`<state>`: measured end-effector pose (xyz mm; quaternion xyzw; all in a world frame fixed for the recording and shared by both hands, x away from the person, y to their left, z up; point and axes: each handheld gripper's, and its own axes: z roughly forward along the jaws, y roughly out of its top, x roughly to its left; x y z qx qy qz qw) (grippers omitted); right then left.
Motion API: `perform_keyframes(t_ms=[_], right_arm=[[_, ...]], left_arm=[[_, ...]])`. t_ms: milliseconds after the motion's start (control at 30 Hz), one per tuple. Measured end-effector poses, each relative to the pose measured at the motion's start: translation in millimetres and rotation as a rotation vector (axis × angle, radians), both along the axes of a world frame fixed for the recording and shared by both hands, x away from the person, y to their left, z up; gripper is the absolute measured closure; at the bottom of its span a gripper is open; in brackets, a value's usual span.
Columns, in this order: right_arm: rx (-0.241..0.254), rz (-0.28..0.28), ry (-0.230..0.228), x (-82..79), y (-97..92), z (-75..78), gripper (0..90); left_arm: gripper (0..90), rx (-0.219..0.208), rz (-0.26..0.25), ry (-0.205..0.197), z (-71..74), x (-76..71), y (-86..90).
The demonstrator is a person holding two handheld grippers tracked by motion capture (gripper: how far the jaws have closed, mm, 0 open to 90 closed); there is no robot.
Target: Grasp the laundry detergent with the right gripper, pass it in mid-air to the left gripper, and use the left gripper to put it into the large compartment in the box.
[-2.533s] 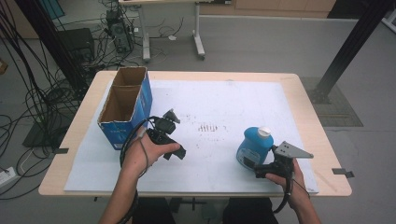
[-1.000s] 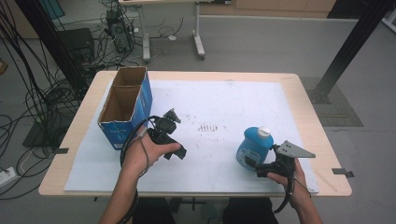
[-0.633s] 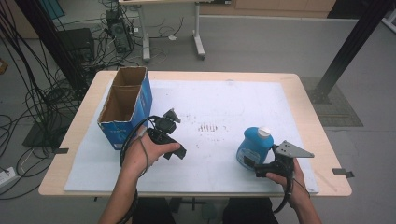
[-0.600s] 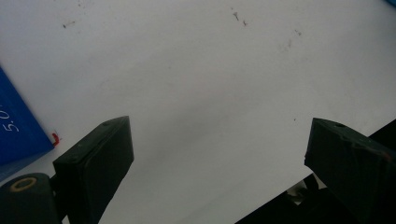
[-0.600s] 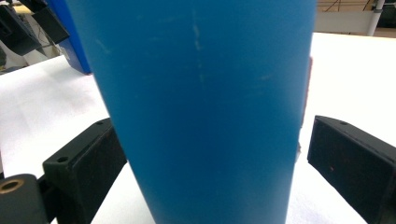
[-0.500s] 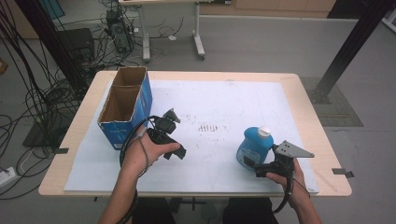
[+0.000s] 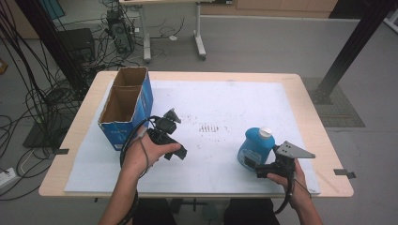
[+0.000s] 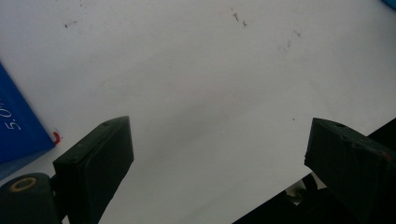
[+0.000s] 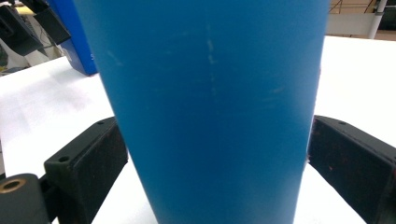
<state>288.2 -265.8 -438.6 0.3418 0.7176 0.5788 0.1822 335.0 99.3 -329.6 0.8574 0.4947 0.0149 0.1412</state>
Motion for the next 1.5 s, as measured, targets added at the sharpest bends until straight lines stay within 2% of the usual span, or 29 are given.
perform_keyframes(t_ms=[467, 867, 1500], right_arm=[[0.003, 0.013, -0.017, -0.3, 1.8, 1.1, 3.3], [-0.008, 0.004, -0.034, -0.6, 1.1, 2.7, 15.2], [-0.016, 0.013, -0.046, -0.4, 1.9, 2.9, 26.4]], left_arm=[[8.1, -0.004, 0.006, 0.0, 0.7, -0.2, 1.6], [8.2, -0.005, 0.004, 0.001, 0.9, 0.2, -0.9], [8.4, -0.005, -0.003, 0.002, 0.4, 0.4, -3.1]])
